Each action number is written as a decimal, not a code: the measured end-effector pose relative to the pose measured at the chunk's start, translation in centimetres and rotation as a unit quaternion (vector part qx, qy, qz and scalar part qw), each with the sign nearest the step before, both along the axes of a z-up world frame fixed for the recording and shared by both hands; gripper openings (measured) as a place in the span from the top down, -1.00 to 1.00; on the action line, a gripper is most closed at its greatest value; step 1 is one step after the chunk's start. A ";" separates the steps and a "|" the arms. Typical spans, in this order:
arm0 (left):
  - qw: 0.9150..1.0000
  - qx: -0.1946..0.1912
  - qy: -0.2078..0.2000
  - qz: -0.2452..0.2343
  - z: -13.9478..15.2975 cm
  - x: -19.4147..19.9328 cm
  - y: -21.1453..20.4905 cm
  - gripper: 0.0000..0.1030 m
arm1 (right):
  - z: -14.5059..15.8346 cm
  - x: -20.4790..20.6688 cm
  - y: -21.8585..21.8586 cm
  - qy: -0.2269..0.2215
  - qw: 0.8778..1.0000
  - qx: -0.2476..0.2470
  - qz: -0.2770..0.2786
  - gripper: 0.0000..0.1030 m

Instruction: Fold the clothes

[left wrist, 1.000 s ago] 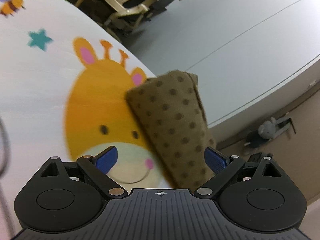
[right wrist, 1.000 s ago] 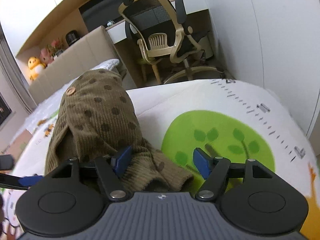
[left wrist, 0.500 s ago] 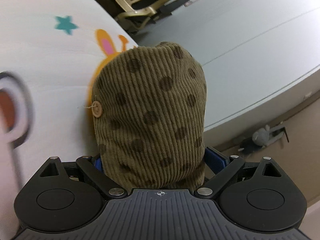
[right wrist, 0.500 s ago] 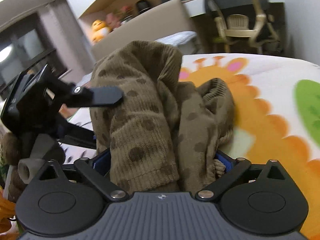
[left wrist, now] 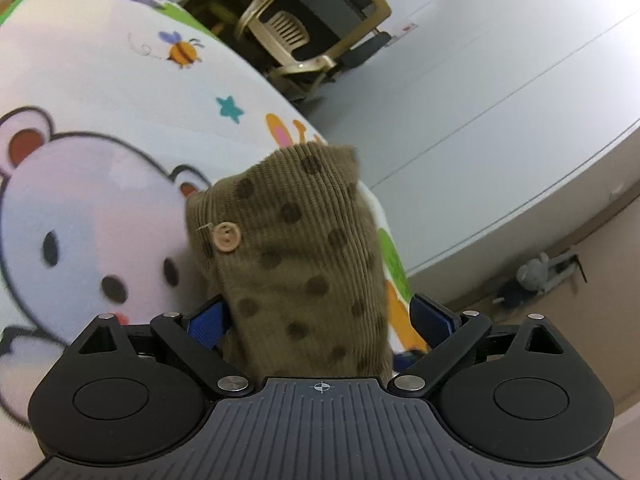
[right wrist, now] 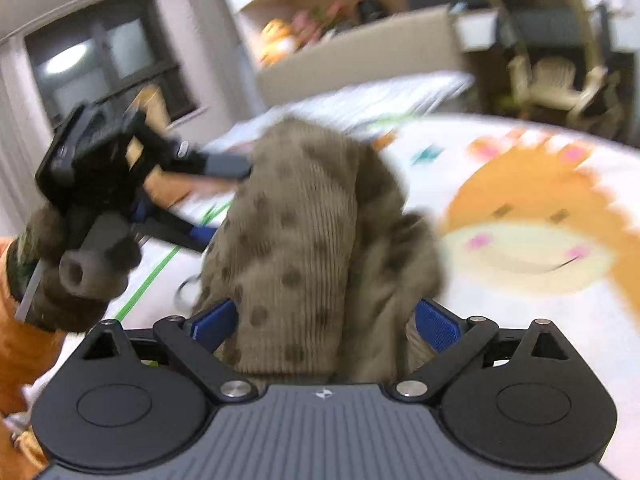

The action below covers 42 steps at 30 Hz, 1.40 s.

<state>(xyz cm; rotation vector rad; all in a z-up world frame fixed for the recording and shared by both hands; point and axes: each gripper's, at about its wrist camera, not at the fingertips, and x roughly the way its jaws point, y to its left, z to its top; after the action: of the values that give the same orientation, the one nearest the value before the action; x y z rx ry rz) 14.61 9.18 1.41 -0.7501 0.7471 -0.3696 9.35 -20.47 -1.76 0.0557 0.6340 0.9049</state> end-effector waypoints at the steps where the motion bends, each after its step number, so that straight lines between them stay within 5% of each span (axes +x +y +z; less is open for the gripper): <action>1: 1.000 -0.001 -0.008 -0.005 0.3 0.5 -0.4 -0.90 | 0.4 0.0 -0.6 -0.014 1.000 -0.006 -0.020 -0.89; 7: 0.997 -0.010 -0.052 -0.047 1.7 3.7 -3.5 -0.93 | 0.0 0.1 -2.3 -0.074 0.987 -0.086 -0.114 -0.92; 11: 0.998 0.020 -0.049 -0.044 1.1 5.1 -5.1 -0.93 | -0.5 1.0 -2.4 -0.053 0.985 -0.077 -0.145 -0.94; 16: 0.998 0.048 -0.029 0.004 0.4 4.8 -3.4 -0.93 | 0.1 0.9 -4.2 0.020 0.996 0.037 -0.076 -0.94; 19: 0.999 0.029 -0.009 0.022 -0.7 4.1 -1.5 -0.93 | -0.6 0.3 -2.3 0.045 0.997 0.049 -0.027 -0.89; 21: 1.000 0.007 -0.003 0.028 -1.4 3.1 -0.3 -0.93 | -1.1 -0.2 -0.8 0.054 0.997 0.048 0.002 -0.67; 22: 1.000 -0.005 0.000 0.030 -1.8 2.6 0.3 -0.93 | -0.8 -0.9 0.2 0.040 0.998 0.042 0.014 -0.47; 26: 0.998 -0.034 -0.002 0.058 -1.9 -0.1 3.3 -0.93 | 1.9 -4.4 2.5 -0.053 0.992 0.052 0.097 -0.46; 30: 0.995 -0.024 0.012 0.091 -1.8 -1.9 5.7 -0.93 | 3.4 -4.7 2.4 -0.079 0.988 0.064 0.116 -0.51; 35: 0.994 -0.031 0.021 0.103 -2.5 -3.5 7.2 -0.93 | 2.1 -0.3 2.0 0.000 0.996 0.066 0.054 -0.52; 42: 0.993 -0.049 0.029 0.108 -2.9 -4.6 8.3 -0.93 | 0.0 1.2 5.4 0.077 0.989 0.073 0.100 -0.53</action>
<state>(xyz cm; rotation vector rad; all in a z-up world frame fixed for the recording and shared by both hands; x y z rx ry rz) 10.02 17.48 -1.49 -0.9288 0.6990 -0.1900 10.55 -15.09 -1.71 0.1987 0.7252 1.1488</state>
